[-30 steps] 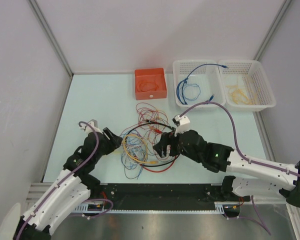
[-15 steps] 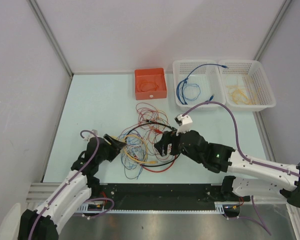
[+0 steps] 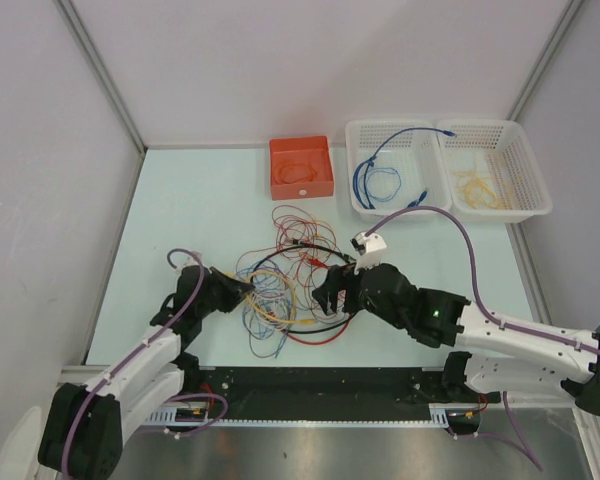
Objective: Untangle the cables
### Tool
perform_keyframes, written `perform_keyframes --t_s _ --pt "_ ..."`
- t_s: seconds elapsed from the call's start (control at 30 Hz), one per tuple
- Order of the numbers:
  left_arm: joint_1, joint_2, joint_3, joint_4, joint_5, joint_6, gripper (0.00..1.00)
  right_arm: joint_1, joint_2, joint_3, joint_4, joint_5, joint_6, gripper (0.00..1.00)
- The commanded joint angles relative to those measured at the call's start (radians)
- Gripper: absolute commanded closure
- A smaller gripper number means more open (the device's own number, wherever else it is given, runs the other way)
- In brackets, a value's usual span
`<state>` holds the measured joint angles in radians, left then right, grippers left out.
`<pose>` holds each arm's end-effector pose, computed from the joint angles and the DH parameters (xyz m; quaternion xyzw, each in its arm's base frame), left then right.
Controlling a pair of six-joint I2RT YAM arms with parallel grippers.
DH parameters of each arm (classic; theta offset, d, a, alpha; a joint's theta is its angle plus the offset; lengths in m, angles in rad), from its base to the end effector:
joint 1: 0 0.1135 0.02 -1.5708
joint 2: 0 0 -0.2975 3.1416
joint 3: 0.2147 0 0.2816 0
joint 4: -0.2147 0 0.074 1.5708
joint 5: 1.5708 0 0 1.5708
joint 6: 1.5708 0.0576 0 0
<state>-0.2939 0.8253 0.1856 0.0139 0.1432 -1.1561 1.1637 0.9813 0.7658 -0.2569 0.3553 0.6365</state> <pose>0.1708 -0.0603 0.1392 -0.3415 0.8205 -0.3487 0.2975 0.1175 0.2218 0.3023 -0.1297 0.8346 0.3088 0.4374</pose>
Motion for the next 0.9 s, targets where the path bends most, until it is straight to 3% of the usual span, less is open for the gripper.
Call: perform_keyframes --t_s 0.0,0.3,0.53,0.87 --pt "0.007 -0.057 0.153 0.034 0.047 0.145 1.00 0.002 -0.047 -0.002 0.027 0.033 -0.004 0.16" --pt "-0.005 -0.097 0.483 -0.089 0.136 0.475 1.00 -0.029 -0.174 0.018 0.064 0.030 -0.050 0.19" --pt "-0.042 -0.034 0.612 -0.045 0.216 0.541 1.00 -0.047 -0.199 0.073 0.067 -0.019 -0.107 0.21" --pt "-0.231 0.022 0.652 -0.055 0.312 0.628 1.00 -0.061 -0.155 0.121 0.096 -0.049 -0.153 0.21"
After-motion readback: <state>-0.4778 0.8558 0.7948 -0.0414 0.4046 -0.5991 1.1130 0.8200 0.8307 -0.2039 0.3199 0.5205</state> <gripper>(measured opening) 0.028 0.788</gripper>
